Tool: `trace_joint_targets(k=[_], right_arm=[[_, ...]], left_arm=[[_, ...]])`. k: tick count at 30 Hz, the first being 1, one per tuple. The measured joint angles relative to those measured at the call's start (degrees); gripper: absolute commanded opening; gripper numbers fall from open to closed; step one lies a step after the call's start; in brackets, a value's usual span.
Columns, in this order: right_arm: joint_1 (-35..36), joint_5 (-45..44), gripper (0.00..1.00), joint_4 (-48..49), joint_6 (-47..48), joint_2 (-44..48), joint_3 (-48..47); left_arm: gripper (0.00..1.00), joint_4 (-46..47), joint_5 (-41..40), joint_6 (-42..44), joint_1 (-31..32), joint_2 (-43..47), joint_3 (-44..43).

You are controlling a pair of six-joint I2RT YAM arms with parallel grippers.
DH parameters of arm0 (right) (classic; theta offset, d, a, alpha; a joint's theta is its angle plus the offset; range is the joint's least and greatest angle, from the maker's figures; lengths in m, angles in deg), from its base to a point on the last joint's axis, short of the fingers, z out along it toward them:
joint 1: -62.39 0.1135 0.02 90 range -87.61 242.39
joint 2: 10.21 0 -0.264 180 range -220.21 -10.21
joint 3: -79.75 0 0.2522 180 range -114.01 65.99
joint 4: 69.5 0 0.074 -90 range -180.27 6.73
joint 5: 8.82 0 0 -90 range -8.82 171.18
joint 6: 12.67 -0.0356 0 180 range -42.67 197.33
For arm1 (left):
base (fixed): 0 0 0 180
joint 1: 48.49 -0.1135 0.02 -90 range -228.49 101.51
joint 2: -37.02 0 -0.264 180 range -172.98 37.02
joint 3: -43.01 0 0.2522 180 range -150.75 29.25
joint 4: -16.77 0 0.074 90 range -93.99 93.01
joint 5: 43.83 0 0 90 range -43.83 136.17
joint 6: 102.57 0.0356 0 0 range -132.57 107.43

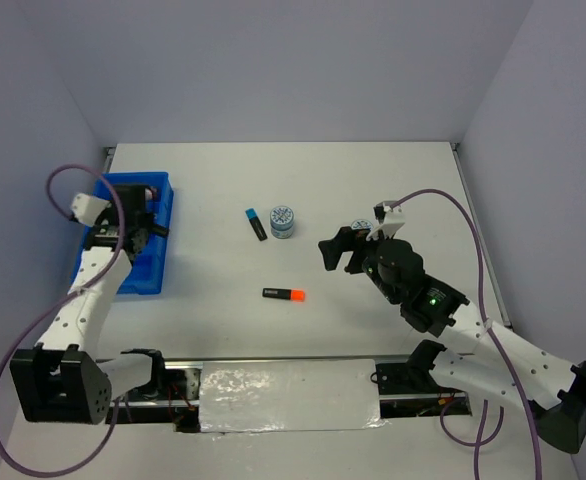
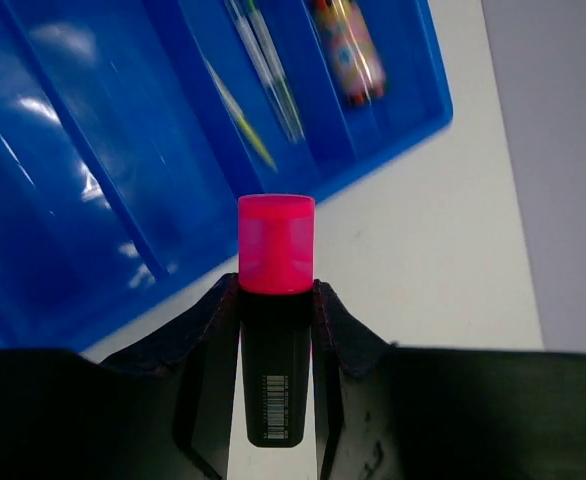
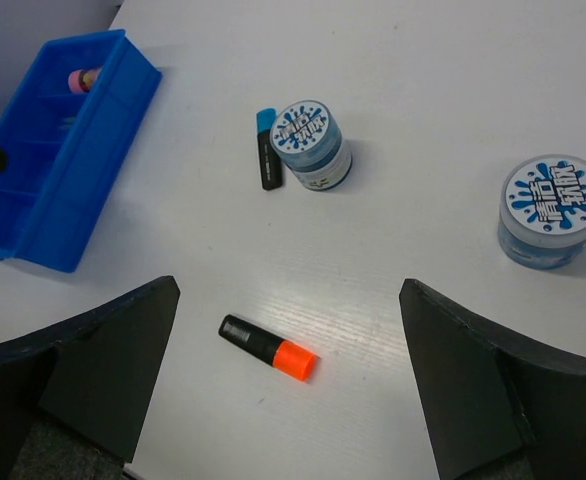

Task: Sort the stationery into containers
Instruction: Place the pen in the storage box.

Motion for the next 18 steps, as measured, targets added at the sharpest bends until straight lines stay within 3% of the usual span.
trace_joint_targets(k=[6, 12, 15, 18], right_arm=[[-0.13, 1.16, 0.99, 0.83, 0.04, -0.17, 0.00], [-0.13, 1.90, 0.99, 1.03, 0.22, -0.87, 0.00], [-0.13, 2.47, 0.99, 1.27, 0.22, -1.03, 0.00], [-0.13, 2.91, 0.99, 1.55, 0.20, -1.44, 0.00]], left_arm=[[0.00, 1.68, 2.84, 1.60, -17.11, -2.86, -0.31], [0.06, 5.31, 5.16, 0.11, -22.14, -7.63, 2.27], [0.15, 7.54, 5.16, 0.11, -22.97, -7.87, 3.91], [0.36, 9.62, 4.76, 0.22, -23.12, -9.22, 3.58]])
